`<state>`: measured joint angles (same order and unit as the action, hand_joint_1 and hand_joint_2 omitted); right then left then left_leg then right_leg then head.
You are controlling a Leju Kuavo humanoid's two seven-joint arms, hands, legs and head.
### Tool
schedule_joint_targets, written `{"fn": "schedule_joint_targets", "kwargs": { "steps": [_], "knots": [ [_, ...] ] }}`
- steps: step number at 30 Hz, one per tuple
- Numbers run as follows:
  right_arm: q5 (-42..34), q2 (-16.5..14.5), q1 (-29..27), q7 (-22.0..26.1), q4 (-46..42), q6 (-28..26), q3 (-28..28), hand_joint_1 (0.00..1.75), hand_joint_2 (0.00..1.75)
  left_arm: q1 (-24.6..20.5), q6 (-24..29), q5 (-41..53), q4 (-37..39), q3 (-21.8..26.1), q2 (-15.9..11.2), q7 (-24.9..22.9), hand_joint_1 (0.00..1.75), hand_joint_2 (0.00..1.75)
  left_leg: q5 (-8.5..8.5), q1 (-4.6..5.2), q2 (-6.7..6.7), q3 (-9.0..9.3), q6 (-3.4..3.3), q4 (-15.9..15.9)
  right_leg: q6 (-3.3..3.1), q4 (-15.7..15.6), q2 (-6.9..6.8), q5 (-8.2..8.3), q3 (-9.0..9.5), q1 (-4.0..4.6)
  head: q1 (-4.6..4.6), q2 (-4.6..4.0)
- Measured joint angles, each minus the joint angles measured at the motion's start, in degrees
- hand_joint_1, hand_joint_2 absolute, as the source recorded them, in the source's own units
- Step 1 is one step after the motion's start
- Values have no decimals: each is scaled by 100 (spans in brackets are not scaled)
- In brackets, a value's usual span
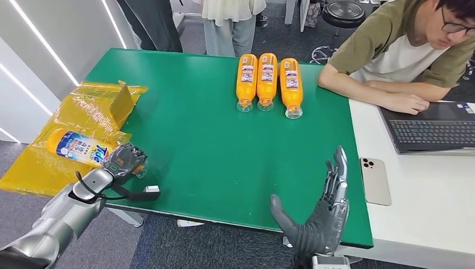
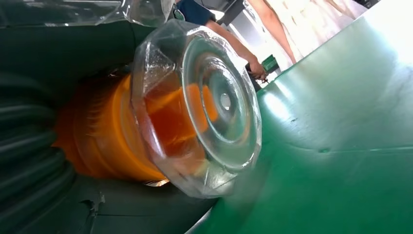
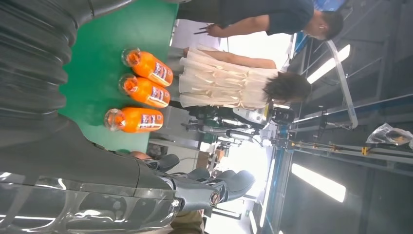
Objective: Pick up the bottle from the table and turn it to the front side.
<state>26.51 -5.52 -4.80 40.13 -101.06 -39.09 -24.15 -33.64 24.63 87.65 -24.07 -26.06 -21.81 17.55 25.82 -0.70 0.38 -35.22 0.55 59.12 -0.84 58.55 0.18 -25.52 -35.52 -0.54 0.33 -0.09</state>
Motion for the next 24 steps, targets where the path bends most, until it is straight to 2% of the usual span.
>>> {"fn": "schedule_joint_targets", "kwargs": {
  "steps": [5,9,18,24],
  "knots": [
    [41,34,-60,0,-2,-1,4,0,175,-152,-258,106,161,-91,54,-9,175,175,-1,0,-3,6,1,-1,-1,2,-8,0,7,0,0,0],
    [41,57,-107,-1,5,-1,7,0,175,-254,-298,179,261,-131,151,-136,0,175,-5,-1,-7,12,6,-1,-2,3,-13,0,12,0,0,0],
    [46,80,-134,-89,73,-1,2,0,175,-340,-48,-472,335,5,586,-319,0,175,-11,0,-16,12,13,-1,-4,5,-19,3,17,0,1,0],
    [58,80,-137,-95,104,0,2,0,175,-338,216,-810,337,291,733,-255,0,175,-10,-1,-15,10,13,0,-5,4,-18,3,13,0,0,0]
  ]
}}
